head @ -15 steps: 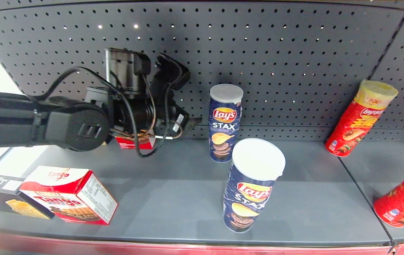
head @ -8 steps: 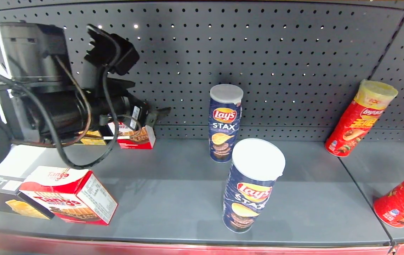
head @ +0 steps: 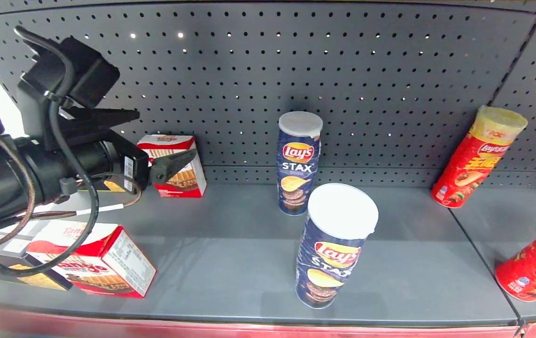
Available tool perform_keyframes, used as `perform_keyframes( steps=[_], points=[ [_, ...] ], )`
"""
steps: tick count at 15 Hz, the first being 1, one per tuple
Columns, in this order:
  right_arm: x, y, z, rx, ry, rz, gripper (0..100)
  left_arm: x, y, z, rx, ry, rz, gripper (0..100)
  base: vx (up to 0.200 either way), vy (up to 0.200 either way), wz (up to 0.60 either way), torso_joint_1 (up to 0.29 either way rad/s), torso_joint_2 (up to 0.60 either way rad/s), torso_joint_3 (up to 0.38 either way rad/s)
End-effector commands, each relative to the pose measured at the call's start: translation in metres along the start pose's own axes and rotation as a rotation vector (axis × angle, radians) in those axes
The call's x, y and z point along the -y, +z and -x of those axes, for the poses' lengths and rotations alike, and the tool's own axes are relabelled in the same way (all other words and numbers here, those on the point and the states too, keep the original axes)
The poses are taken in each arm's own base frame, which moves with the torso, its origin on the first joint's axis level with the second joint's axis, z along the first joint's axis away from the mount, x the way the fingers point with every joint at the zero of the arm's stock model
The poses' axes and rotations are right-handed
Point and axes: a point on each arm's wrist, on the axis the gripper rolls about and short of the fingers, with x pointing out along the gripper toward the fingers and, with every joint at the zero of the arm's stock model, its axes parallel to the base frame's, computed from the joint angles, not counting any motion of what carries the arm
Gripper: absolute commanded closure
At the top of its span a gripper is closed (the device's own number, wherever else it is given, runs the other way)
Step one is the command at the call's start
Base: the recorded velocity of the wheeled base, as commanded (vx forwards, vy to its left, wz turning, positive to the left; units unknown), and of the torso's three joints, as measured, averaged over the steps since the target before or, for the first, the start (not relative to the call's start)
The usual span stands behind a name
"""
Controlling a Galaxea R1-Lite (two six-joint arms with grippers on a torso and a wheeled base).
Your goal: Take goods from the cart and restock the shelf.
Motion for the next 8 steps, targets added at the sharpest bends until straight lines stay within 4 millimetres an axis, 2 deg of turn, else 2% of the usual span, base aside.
perform_keyframes(
  steps=[1,4,5,6,8],
  points=[
    [0.0,0.0,0.0,-0.001,-0.008,-0.001,0,-0.001,0.003,0.013,0.022,0.007,-0.001,0,0.0,0.0,0.0,0.0,0.0,0.0],
    [-0.001,0.003,0.0,0.01,-0.03,0.018,0,-0.002,0.008,0.02,0.053,0.004,-0.001,0,0.0,0.0,0.0,0.0,0.0,0.0],
    [-0.001,0.027,0.004,0.062,-0.04,-0.019,0,-0.003,0.011,0.023,0.064,0.008,0.001,0,0.0,0.0,0.0,0.0,0.0,0.0],
    [-0.001,0.075,-0.002,0.015,-0.03,-0.194,0,-0.002,0.01,0.025,0.067,0.001,0.0,0,0.0,0.0,0.0,0.0,0.0,0.0],
    [-0.004,0.092,-0.007,-0.01,0.116,-0.107,0,-0.003,0.012,0.031,0.08,-0.001,0.002,0,0.0,0.0,0.0,0.0,0.0,0.0]
  ],
)
